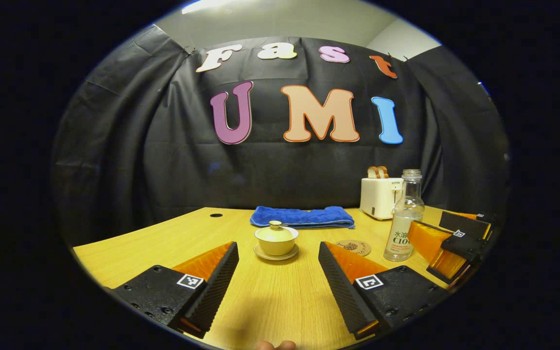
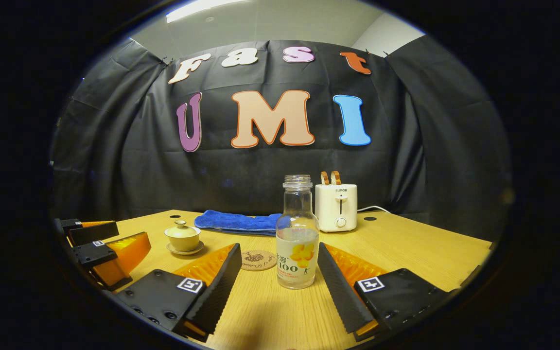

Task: Open the teacup lid with one hand, grasp the water bottle and pour water into the teacup with the other hand; after pouring, place the water bottle on the coaster and then close the teacup lid.

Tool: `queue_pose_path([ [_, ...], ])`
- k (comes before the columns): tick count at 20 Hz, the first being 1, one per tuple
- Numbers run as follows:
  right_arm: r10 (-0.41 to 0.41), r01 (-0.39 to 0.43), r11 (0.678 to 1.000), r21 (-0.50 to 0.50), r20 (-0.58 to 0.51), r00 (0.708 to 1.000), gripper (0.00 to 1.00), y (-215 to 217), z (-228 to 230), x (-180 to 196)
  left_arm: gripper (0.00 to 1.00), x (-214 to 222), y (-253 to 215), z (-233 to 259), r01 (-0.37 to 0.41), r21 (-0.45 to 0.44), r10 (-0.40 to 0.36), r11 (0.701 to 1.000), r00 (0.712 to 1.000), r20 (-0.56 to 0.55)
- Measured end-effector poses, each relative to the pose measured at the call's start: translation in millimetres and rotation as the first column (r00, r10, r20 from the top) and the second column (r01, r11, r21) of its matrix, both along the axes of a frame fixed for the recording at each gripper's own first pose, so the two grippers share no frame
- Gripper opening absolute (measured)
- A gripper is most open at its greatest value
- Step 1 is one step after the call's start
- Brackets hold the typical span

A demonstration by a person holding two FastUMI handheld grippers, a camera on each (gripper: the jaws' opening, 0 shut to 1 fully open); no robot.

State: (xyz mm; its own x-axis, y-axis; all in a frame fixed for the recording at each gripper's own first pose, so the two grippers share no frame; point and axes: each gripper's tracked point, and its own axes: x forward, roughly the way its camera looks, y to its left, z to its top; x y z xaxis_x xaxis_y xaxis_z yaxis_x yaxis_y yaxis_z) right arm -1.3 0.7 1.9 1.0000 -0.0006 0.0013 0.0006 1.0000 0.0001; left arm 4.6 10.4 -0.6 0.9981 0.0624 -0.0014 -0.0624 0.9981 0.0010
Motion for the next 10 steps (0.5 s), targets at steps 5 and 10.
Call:
queue_pose_path([
  [5,0.010,-0.010,1.000,0.000,-0.001,1.000,0.98,2.2,-0.8,2.1,0.97,16.9,-6.7,0.8,0.056,0.002,-0.056,0.998,0.998,0.006],
  [10,-0.016,0.016,1.000,-0.001,-0.002,1.000,0.96,-16.3,-0.2,9.9,0.97,68.5,10.7,-2.4,0.015,0.004,-0.015,1.000,1.000,-0.006],
])
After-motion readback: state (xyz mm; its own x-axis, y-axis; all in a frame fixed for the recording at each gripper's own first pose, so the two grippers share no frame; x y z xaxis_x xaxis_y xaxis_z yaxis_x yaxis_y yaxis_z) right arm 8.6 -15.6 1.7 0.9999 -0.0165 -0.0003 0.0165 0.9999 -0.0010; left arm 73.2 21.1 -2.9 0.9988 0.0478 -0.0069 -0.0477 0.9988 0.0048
